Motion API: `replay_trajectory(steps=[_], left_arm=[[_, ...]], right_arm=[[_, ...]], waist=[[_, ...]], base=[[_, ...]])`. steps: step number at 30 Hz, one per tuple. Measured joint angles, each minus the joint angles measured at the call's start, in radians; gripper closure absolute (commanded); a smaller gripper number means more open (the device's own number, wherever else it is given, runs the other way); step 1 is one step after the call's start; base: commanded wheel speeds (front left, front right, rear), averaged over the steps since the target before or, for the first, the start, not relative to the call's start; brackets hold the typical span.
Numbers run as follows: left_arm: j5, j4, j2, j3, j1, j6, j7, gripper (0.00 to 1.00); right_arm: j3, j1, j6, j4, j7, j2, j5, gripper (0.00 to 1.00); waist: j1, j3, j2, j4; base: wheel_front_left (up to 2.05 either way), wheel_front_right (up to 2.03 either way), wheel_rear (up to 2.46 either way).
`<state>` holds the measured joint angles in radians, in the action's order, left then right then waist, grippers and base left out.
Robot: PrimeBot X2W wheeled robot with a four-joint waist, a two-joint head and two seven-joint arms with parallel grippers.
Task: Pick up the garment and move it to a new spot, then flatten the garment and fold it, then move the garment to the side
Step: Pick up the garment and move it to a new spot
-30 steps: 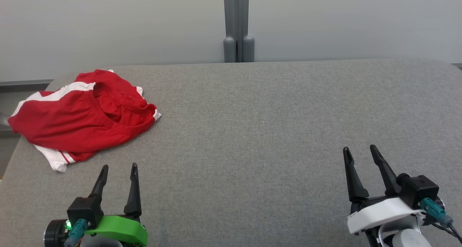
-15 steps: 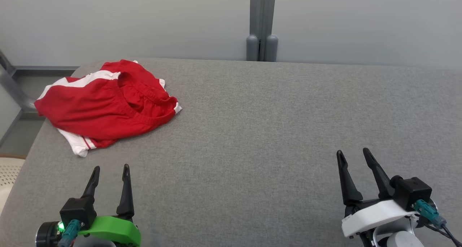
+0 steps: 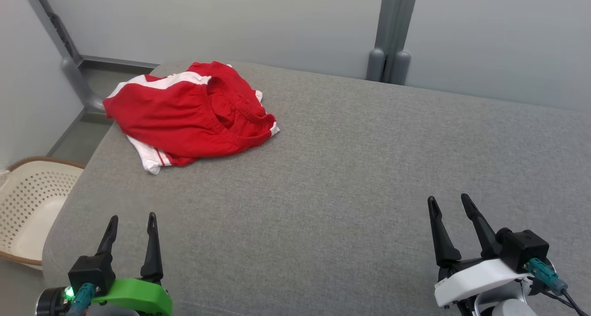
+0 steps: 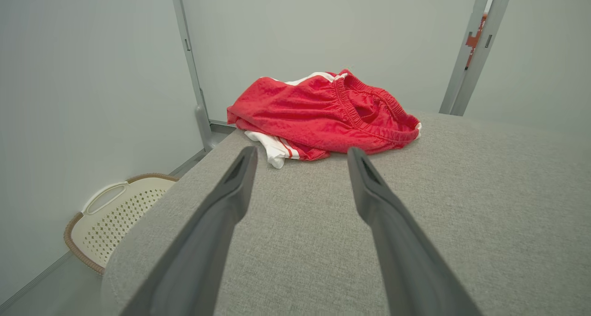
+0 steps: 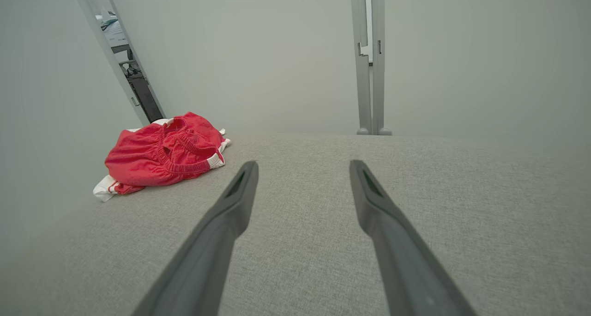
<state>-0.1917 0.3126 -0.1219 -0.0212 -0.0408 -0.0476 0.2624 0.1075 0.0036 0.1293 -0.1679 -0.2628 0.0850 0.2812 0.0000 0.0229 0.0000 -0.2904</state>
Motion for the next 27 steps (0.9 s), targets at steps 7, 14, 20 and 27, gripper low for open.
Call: replay_trajectory(steps=[7, 14, 20, 27], left_arm=[[-0.002, -0.004, -0.009, -0.001, 0.005, 0.006, 0.000, 0.00], [-0.008, -0.010, -0.019, 0.002, 0.009, 0.013, 0.000, 0.00], [-0.012, -0.015, -0.027, 0.006, 0.013, 0.021, -0.001, 0.00], [-0.018, -0.020, -0.030, 0.009, 0.024, 0.031, -0.001, 0.00]], right_arm=[[-0.001, 0.001, 0.000, -0.004, 0.000, -0.003, 0.003, 0.00], [0.004, 0.001, 0.000, -0.007, 0.000, -0.009, 0.006, 0.00], [0.009, 0.000, 0.000, -0.008, 0.000, -0.012, 0.007, 0.00], [0.014, -0.003, 0.000, -0.009, 0.000, -0.011, 0.007, 0.00]], waist=[[0.0000, -0.002, 0.0000, -0.074], [0.0000, -0.002, 0.0000, -0.140], [0.0000, -0.007, 0.0000, -0.182], [0.0000, -0.012, 0.0000, -0.194]], base=[[0.00, 0.00, 0.00], [0.00, 0.00, 0.00], [0.00, 0.00, 0.00], [0.00, 0.00, 0.00]])
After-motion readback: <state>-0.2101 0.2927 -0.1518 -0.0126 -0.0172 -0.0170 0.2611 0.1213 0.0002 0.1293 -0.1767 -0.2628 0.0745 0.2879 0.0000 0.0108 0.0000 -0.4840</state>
